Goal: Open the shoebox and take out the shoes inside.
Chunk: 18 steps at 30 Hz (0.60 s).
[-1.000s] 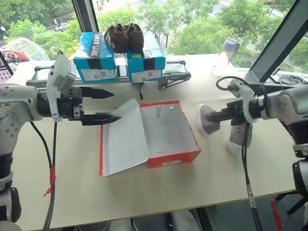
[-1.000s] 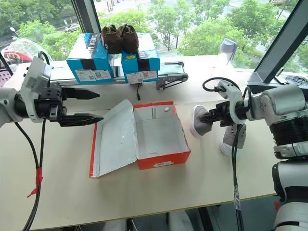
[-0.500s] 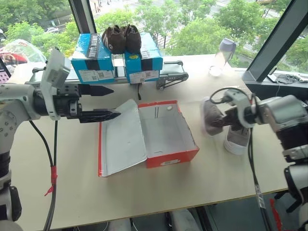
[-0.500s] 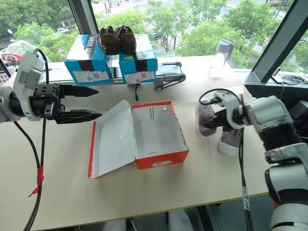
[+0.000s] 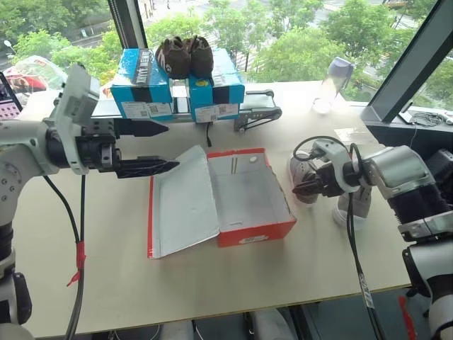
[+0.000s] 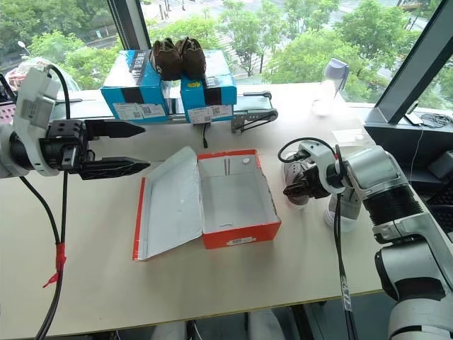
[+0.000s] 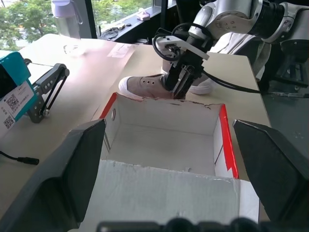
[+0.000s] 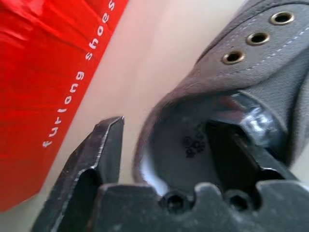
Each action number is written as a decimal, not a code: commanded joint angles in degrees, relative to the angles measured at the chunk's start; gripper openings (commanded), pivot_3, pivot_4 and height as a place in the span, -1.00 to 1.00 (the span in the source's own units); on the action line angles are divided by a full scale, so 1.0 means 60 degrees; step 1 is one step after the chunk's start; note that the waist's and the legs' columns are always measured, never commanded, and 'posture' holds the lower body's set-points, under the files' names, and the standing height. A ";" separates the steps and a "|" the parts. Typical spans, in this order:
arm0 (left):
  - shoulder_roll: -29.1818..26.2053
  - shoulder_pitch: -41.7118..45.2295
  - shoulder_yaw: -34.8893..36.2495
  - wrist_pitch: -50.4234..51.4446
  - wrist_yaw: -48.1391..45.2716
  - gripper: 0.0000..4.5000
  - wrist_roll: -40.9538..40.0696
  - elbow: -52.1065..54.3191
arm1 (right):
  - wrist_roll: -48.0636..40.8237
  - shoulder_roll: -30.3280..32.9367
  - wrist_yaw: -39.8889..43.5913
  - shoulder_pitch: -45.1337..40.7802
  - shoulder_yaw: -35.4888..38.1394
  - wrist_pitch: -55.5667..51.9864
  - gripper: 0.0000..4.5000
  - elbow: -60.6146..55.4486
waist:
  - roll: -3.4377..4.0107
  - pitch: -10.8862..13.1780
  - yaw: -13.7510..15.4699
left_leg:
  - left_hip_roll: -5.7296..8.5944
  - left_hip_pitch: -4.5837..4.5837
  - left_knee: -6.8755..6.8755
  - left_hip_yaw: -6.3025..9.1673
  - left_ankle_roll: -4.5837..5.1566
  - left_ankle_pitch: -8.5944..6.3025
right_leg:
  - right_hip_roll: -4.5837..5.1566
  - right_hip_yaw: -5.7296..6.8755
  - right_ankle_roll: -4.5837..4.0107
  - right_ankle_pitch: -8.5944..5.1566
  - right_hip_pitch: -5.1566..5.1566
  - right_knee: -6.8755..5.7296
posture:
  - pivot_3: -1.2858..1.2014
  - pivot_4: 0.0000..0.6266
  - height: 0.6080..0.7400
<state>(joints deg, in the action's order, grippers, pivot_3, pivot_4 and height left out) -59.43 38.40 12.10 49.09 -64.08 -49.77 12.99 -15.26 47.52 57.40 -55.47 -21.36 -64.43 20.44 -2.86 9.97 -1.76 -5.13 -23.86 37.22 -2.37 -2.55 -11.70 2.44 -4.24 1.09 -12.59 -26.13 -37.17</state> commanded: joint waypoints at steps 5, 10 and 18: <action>0.0054 0.0358 0.0125 -0.0093 -0.0158 1.00 -0.0100 -0.0038 | -0.0882 0.0990 0.0462 -0.1308 0.1474 -0.1560 0.99 -0.1914 | 0.0028 0.0018 0.0004 | 0.0000 -0.0005 0.0000 0.0000 0.0000 0.0000 | 0.0000 -0.0001 0.0000 0.0000 -0.0010 -0.0001 | 0.03 -0.52 1.00; 0.0242 -0.0122 0.0655 0.0110 0.0038 1.00 -0.0386 -0.0134 | -0.1778 0.0766 0.0104 -0.1012 0.3679 -0.1018 0.99 -0.2791 | 0.0027 0.0017 0.0008 | 0.0001 -0.0005 0.0000 0.0000 0.0000 -0.0001 | 0.0000 -0.0001 0.0001 -0.0001 -0.0005 0.0003 | 0.03 -0.52 1.00; 0.4672 -0.1493 0.2541 -0.1801 0.5770 1.00 0.0307 0.0333 | -0.1411 -0.1629 -0.4166 0.1998 0.8085 0.1190 0.99 -0.4211 | 0.0022 0.0011 0.0181 | 0.0016 -0.0005 0.0046 0.0017 0.0002 0.0001 | 0.0014 -0.0004 0.0026 0.0021 0.0037 0.0005 | 0.03 -0.52 1.00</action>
<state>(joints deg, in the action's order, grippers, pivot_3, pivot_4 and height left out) -33.62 31.04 24.67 41.33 -37.46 -49.65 12.11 -24.80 39.91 41.56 -44.11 17.58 -63.11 -2.21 -2.73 10.04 -0.68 -5.01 -23.95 37.57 -2.26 -2.54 -11.70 2.55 -4.27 1.30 -12.42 -25.91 -37.13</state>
